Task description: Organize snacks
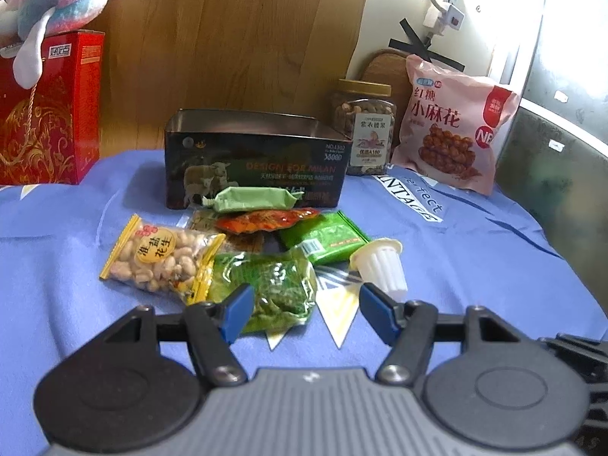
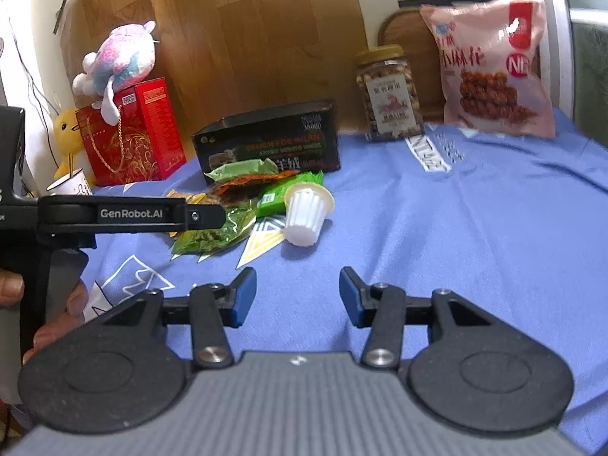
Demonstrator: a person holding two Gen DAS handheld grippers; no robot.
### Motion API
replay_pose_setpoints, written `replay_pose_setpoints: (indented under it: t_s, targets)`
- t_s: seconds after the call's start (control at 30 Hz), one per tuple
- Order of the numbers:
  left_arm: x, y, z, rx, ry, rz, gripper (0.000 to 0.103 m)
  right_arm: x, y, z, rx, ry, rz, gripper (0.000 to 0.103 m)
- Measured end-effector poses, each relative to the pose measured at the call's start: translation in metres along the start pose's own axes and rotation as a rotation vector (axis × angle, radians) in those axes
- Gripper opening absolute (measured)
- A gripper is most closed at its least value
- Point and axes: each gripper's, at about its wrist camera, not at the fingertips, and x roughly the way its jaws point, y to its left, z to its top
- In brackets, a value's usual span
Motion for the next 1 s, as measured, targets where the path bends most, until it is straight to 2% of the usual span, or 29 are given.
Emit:
replay_pose_setpoints:
  t_s: [0.67, 0.8, 1.0]
  targets:
    - [-0.013, 0.013, -0.009, -0.034, -0.006, 0.045, 0.062, 0.003, 0.013, -0.005, -0.026, 0.004, 0.04, 0.051]
    - [-0.02, 0.026, -0.01, -0.06, -0.019, 0.071, 0.062, 0.007, 0.013, -0.001, -0.023, -0.001, 0.049, 0.051]
    - [-0.041, 0.066, -0.011, -0.109, -0.057, 0.146, 0.062, 0.026, 0.019, 0.016, -0.023, -0.007, 0.119, 0.051]
